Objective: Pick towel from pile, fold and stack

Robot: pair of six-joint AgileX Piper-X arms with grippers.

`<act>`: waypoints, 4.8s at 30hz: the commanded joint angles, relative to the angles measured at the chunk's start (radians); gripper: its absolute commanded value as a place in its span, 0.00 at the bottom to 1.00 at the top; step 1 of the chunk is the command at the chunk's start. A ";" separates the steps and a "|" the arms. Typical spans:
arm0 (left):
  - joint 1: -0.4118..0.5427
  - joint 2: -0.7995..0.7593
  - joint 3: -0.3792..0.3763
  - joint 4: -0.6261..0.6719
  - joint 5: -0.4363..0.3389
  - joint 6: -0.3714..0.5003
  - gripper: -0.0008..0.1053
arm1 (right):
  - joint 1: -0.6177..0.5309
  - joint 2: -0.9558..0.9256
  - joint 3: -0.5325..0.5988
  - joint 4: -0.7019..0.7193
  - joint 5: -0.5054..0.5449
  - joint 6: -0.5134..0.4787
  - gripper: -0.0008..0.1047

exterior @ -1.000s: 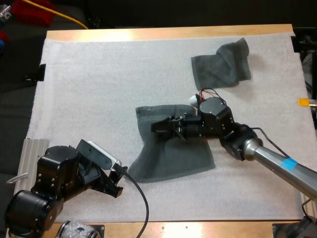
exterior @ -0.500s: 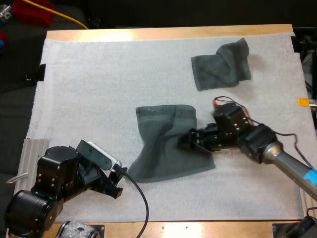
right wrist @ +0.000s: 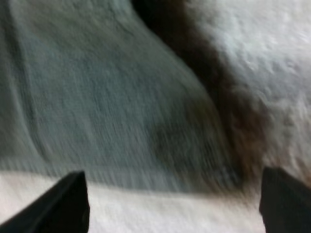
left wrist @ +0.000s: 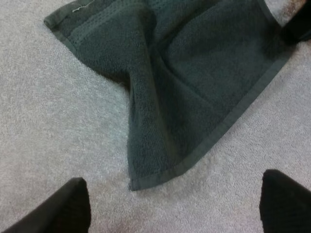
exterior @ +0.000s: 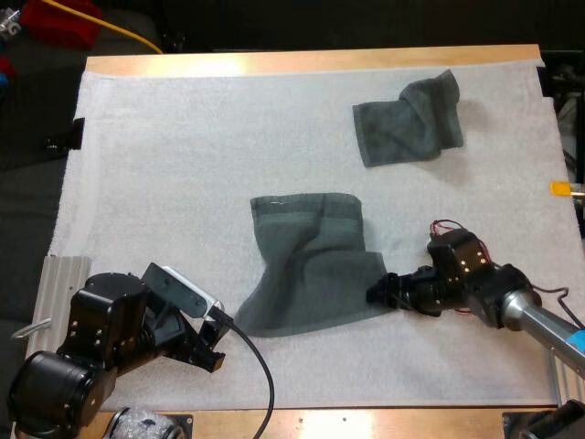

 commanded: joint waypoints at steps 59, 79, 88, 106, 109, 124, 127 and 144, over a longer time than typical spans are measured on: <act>-0.004 0.162 0.342 -0.331 0.285 -0.277 0.66 | 0.000 -0.128 0.015 0.147 0.211 -0.016 0.01; -0.004 0.675 0.343 -0.530 0.282 -0.272 0.66 | 0.000 -0.128 0.015 0.147 0.211 -0.011 0.01; -0.004 0.795 0.343 -0.552 0.377 -0.271 0.66 | 0.000 -0.128 0.015 0.147 0.211 -0.011 0.01; -0.004 0.831 0.343 -0.536 0.342 -0.224 0.09 | 0.000 -0.128 0.014 0.147 0.146 -0.022 0.03; -0.004 0.774 0.343 -0.526 0.342 -0.216 0.09 | 0.000 -0.132 0.003 0.147 0.118 -0.039 0.03; -0.022 0.521 -0.176 0.014 0.134 -0.061 0.10 | 0.237 -0.276 -0.423 0.434 0.409 -0.045 0.01; -0.101 0.499 -0.227 0.086 0.030 -0.067 0.10 | 0.291 -0.276 -0.502 0.520 0.477 -0.063 0.01; -0.576 0.431 -0.246 0.056 -0.142 -0.127 0.61 | 0.372 -0.285 -0.562 0.625 0.571 -0.091 0.01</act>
